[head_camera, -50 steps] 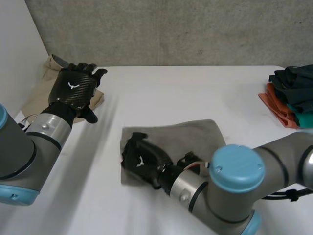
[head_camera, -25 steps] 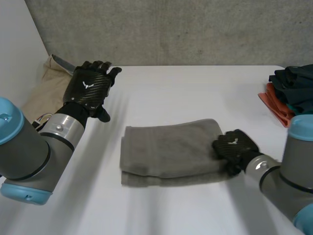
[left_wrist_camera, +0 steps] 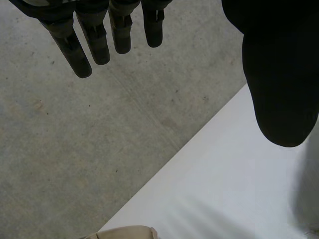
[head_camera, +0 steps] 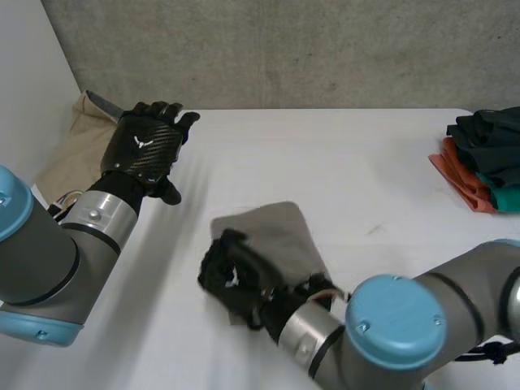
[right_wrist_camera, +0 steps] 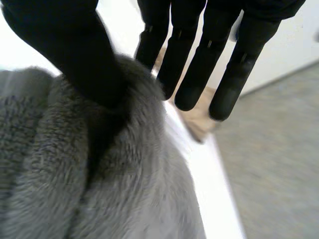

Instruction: Fold the laundry.

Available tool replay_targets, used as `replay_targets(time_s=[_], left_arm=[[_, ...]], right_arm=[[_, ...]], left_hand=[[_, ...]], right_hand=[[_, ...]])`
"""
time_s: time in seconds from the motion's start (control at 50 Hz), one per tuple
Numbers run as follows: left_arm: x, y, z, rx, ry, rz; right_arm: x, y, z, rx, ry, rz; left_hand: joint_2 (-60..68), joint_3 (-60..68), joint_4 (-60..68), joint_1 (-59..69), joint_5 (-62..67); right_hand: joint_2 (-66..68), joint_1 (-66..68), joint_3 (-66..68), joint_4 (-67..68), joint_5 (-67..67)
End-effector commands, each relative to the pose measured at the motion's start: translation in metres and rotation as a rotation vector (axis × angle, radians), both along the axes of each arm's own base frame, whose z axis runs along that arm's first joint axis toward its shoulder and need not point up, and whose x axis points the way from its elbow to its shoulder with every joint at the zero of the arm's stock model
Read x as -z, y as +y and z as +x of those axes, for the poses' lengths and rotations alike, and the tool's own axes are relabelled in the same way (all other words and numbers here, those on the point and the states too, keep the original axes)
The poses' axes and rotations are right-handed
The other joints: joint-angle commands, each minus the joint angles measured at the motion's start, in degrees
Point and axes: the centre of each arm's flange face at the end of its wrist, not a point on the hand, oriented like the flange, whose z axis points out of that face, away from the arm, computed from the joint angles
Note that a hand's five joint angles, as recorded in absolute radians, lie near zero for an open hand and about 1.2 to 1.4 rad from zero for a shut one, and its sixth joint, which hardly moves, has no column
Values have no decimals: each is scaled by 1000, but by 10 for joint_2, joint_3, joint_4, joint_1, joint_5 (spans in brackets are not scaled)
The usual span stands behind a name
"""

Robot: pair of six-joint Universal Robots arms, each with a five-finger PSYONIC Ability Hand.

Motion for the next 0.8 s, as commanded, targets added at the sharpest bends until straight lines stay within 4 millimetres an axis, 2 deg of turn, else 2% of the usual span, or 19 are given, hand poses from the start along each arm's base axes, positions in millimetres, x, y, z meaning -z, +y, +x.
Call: replay_targets(time_s=[0.02, 0.04, 0.1, 0.12, 0.22, 0.28, 0.32, 0.36, 0.38, 0.42, 0.44, 0.52, 0.68, 0.76, 0.8], left_arm=[[-8, 1, -5, -6, 32, -12], [-10, 2, -7, -5, 40, -17], [-21, 5, -18, -5, 69, -34], [-21, 7, -20, -9, 73, -27], [-18, 31, -45, 28, 81, 43], [-4, 54, -69, 105, 94, 164], [2, 56, -72, 112, 101, 208], [12, 58, -75, 112, 107, 264], [26, 58, -79, 100, 106, 336], [35, 59, -81, 91, 99, 380], [48, 62, -83, 75, 75, 428], [71, 62, -80, -5, 6, 491], [89, 62, -67, -94, -75, 531], [89, 62, -62, -96, -132, 509], [80, 63, -62, -85, -151, 477]], right_arm=[[-14, -14, -14, 91, 18, 85], [-34, -34, -24, 172, -58, 119], [-58, -60, -39, 277, -185, 202], [-65, -72, -48, 331, -256, 282], [-72, -90, -66, 436, -346, 545], [-76, -98, -71, 491, -352, 666], [-74, -102, -74, 521, -335, 706], [-65, -108, -73, 551, -289, 753], [-60, -110, -71, 558, -270, 767], [-52, -114, -68, 572, -224, 790], [-49, -115, -66, 572, -209, 796], [-35, -119, -61, 570, -154, 821], [-11, -124, -59, 577, -35, 773], [-15, -128, -61, 600, -1, 692], [-22, -129, -64, 622, 8, 636]], left_hand=[[3, 2, 7, 14, -5], [3, 2, 7, 14, -5], [3, 2, 7, 14, -5], [3, 2, 7, 14, -5], [4, 3, 9, 16, -3], [4, 3, 9, 16, -3], [8, 7, 12, 19, 0], [11, 10, 16, 23, 4], [14, 13, 19, 26, 7], [14, 14, 19, 26, 7], [14, 14, 19, 26, 7], [14, 14, 19, 26, 7], [31, 30, 36, 43, 24], [38, 37, 43, 50, 31], [33, 32, 38, 45, 26]], right_hand=[[-404, -390, -408, -410, -407], [-404, -390, -408, -410, -407], [-404, -390, -408, -410, -407], [-404, -390, -408, -410, -407], [-404, -390, -408, -410, -407], [-404, -390, -408, -410, -407], [-404, -390, -408, -410, -407], [-404, -390, -408, -410, -407], [-404, -390, -408, -410, -407], [-404, -390, -408, -410, -407], [-404, -390, -408, -410, -407], [-404, -390, -408, -410, -407], [-404, -390, -408, -410, -407], [-404, -390, -408, -410, -407], [-404, -390, -408, -410, -407]])
